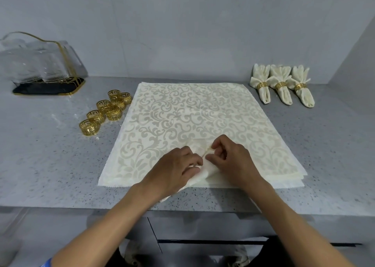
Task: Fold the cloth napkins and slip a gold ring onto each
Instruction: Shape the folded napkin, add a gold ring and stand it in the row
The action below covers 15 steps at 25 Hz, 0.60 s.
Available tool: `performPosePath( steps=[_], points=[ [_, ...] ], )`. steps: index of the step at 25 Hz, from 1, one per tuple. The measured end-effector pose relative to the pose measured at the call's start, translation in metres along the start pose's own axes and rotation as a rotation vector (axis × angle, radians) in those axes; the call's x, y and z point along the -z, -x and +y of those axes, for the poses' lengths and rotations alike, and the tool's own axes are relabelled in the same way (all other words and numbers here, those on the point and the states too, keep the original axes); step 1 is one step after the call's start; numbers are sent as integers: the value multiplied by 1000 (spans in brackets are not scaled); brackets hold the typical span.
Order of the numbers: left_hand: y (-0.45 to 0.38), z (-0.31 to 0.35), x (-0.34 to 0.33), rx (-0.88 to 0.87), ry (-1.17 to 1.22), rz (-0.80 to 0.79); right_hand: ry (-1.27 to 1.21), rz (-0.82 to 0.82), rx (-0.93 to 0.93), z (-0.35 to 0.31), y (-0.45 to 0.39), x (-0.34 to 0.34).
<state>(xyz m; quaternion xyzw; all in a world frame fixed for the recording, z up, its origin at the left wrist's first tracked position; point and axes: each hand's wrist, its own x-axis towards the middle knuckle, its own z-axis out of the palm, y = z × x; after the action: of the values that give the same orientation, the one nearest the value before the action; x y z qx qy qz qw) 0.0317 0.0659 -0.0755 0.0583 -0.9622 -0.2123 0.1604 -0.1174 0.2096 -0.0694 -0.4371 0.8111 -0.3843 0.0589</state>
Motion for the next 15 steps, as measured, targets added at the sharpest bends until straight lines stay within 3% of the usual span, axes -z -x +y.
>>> performPosePath(
  steps=[4, 7, 9, 11, 15],
  points=[
    [-5, -2, 7, 32, 26, -97, 78, 37, -34, -3, -1, -8],
    [-20, -6, 22, 52, 86, -268, 282, 288, 225, -15, 24, -7],
    [-28, -9, 29, 73, 166, -339, 284, 163, 430, -34, 52, -18],
    [-32, -12, 32, 83, 204, -379, 333, -90, 543, -51, 66, -35],
    [-34, -13, 34, 126, 199, -391, 365, -220, 551, -59, 52, -41]
  ],
)
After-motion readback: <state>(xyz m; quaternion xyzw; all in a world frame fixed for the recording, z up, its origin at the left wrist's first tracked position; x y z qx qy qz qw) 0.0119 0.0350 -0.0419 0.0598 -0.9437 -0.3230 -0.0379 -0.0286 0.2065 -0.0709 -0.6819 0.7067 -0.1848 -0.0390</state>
